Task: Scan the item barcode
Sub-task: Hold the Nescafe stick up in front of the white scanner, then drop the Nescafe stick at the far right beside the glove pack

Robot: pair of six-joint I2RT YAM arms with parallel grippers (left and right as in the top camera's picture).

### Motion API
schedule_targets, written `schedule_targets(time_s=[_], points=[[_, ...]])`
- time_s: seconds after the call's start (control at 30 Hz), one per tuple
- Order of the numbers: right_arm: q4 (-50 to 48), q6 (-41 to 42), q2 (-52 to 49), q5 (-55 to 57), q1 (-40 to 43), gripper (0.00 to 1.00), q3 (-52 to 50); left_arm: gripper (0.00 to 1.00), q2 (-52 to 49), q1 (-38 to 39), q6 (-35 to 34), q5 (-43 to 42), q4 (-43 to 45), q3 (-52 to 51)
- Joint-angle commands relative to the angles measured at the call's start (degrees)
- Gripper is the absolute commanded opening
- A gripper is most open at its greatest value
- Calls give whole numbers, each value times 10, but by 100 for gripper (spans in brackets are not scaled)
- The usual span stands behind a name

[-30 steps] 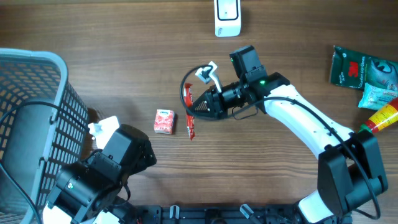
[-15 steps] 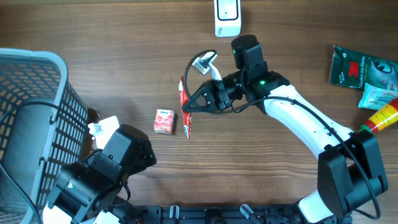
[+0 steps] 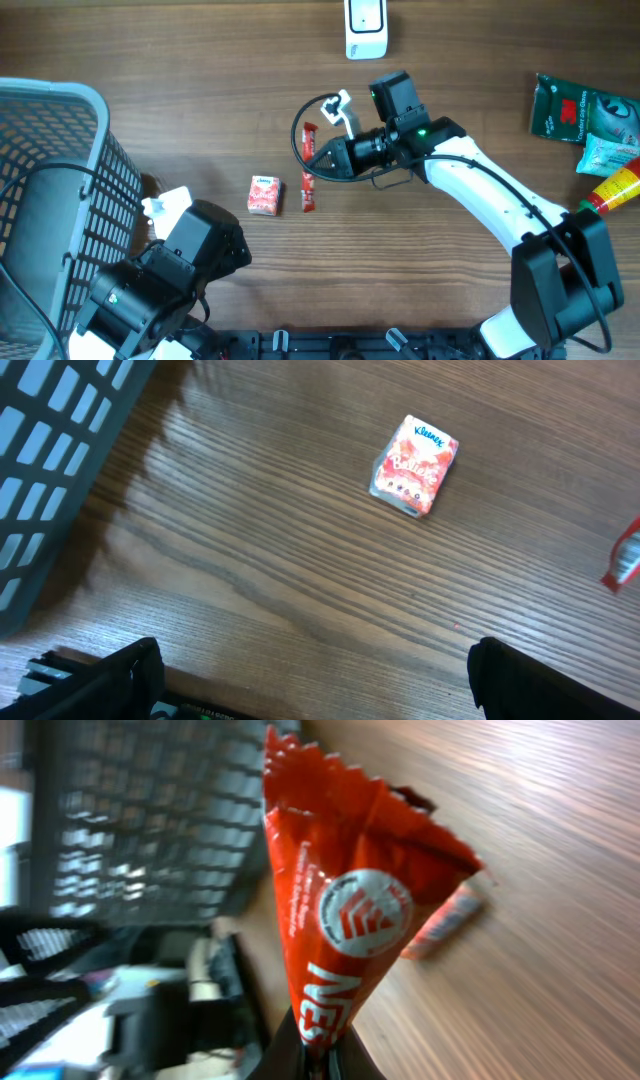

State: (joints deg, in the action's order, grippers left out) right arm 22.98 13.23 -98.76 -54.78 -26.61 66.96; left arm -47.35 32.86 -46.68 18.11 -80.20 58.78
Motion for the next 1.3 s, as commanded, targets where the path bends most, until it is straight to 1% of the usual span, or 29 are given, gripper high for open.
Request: schedule_targets(time_s=[0.0, 0.03, 0.07, 0.13, 0.2, 0.23, 0.3, 0.33, 0.4, 0.47, 0.53, 0.63, 0.7, 0.73, 0.87, 0.93, 1.03, 1.07, 1.13, 1.2, 1.27], points=[[122, -41, 7, 253, 15, 5, 48, 100, 1, -1, -7, 3, 0, 2], [170, -53, 7, 344, 17, 5, 66, 100, 1, -1, -7, 3, -1, 2], [189, -79, 7, 381, 17, 5, 81, 100, 1, -1, -7, 3, -1, 2], [184, -134, 7, 387, 17, 5, 108, 100, 1, -1, -7, 3, 0, 2], [134, -137, 7, 398, 17, 5, 136, 100, 1, -1, -7, 3, 0, 2], [86, -147, 7, 398, 17, 5, 147, 100, 1, -1, -7, 3, -1, 2], [34, -167, 4, 398, 17, 4, 155, 100, 1, -1, -7, 3, -1, 2], [4, -195, -3, 414, 17, 4, 161, 100, 1, -1, -7, 3, -1, 2], [-26, -217, -34, 498, 17, 4, 185, 100, 1, -1, -7, 3, -1, 2], [-37, -290, -110, 569, 19, 4, 257, 100, 1, -1, -7, 3, -1, 2], [-38, -338, -190, 637, 28, 4, 346, 100, 1, -1, -7, 3, -1, 2], [-47, -390, -309, 675, 60, 4, 476, 100, 1, -1, -7, 3, -1, 2], [-66, -421, -370, 680, 78, 4, 533, 100, 1, -1, -7, 3, -1, 2], [-81, -431, -384, 681, 79, 4, 541, 100, 1, -1, -7, 3, -1, 2], [-158, -421, -394, 647, 79, 4, 541, 100, 1, -1, -7, 3, 0, 2], [-155, -398, -394, 615, 79, 4, 541, 100, 1, -1, -7, 3, -1, 2], [-123, -396, -391, 615, 75, 4, 542, 100, 1, -1, -7, 3, -1, 2], [-104, -393, -384, 631, 75, 5, 542, 100, 1, -1, -7, 3, 0, 2], [-72, -369, -354, 726, 89, 4, 542, 100, 1, -1, -7, 3, -1, 2], [-25, -320, -311, 797, 132, 4, 542, 100, 1, -1, -7, 3, -1, 2], [13, -273, -290, 826, 185, 4, 542, 100, 1, -1, -7, 3, -1, 2]])
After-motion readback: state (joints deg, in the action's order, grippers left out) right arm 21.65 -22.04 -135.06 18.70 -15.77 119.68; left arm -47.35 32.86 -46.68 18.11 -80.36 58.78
